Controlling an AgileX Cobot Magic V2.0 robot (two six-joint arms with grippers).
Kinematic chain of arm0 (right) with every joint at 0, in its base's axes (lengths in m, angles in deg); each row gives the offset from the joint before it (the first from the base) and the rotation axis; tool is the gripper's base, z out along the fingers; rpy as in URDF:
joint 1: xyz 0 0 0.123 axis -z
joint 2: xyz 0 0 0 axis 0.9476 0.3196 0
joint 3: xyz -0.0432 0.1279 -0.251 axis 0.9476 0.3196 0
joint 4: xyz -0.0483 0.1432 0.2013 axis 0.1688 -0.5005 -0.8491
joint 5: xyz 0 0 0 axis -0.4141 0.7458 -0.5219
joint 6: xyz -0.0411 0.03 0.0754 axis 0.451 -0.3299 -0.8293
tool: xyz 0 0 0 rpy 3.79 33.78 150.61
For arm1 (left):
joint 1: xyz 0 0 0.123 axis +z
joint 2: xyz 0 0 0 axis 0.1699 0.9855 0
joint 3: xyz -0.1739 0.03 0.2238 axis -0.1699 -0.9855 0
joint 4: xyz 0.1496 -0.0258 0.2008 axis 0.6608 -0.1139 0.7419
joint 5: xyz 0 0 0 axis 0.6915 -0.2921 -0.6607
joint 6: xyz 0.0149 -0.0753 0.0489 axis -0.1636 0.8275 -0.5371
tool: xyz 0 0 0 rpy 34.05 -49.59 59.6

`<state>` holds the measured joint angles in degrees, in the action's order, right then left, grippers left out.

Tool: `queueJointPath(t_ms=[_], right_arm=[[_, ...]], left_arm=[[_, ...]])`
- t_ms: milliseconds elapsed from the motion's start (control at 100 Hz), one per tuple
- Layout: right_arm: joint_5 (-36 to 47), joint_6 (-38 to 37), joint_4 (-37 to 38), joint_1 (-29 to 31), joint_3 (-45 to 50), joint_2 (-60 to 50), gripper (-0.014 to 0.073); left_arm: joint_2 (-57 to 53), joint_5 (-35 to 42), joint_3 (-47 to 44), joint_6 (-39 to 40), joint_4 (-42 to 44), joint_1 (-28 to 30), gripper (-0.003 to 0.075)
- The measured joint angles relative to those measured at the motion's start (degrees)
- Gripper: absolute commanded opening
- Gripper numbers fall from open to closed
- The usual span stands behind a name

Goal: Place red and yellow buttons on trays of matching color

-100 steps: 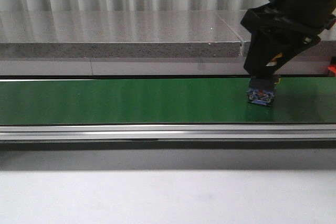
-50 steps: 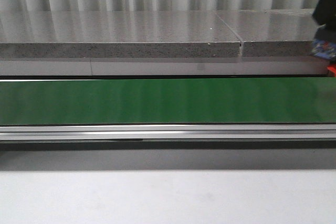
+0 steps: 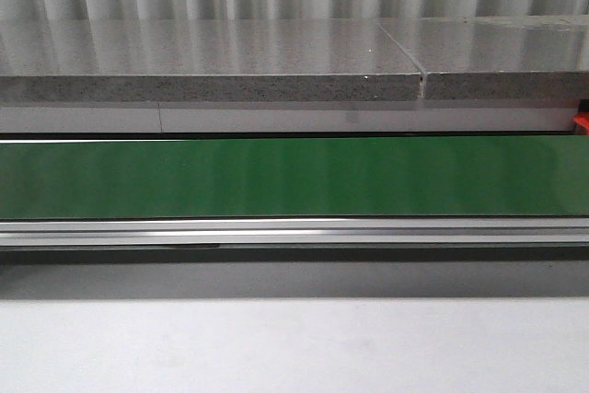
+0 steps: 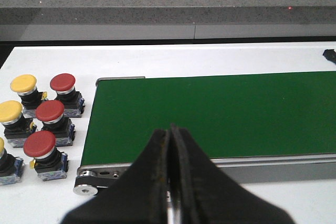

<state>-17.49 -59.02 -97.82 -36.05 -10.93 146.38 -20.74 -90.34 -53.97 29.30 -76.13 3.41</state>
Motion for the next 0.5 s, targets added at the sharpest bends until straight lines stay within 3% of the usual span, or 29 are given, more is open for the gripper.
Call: queueJointPath(t_ms=[250,500], right_arm=[[8.84,-1.07,-0.12,1.79,9.36,0.79,0.0106],[11.52,-1.17,-0.21,1.47,10.54,7.15,0.0106]], left_arm=[[0.0,0.0,0.0,0.0,0.0,0.0,-0.0021],[0.0,0.0,0.0,0.0,0.0,0.0,-0.0021]])
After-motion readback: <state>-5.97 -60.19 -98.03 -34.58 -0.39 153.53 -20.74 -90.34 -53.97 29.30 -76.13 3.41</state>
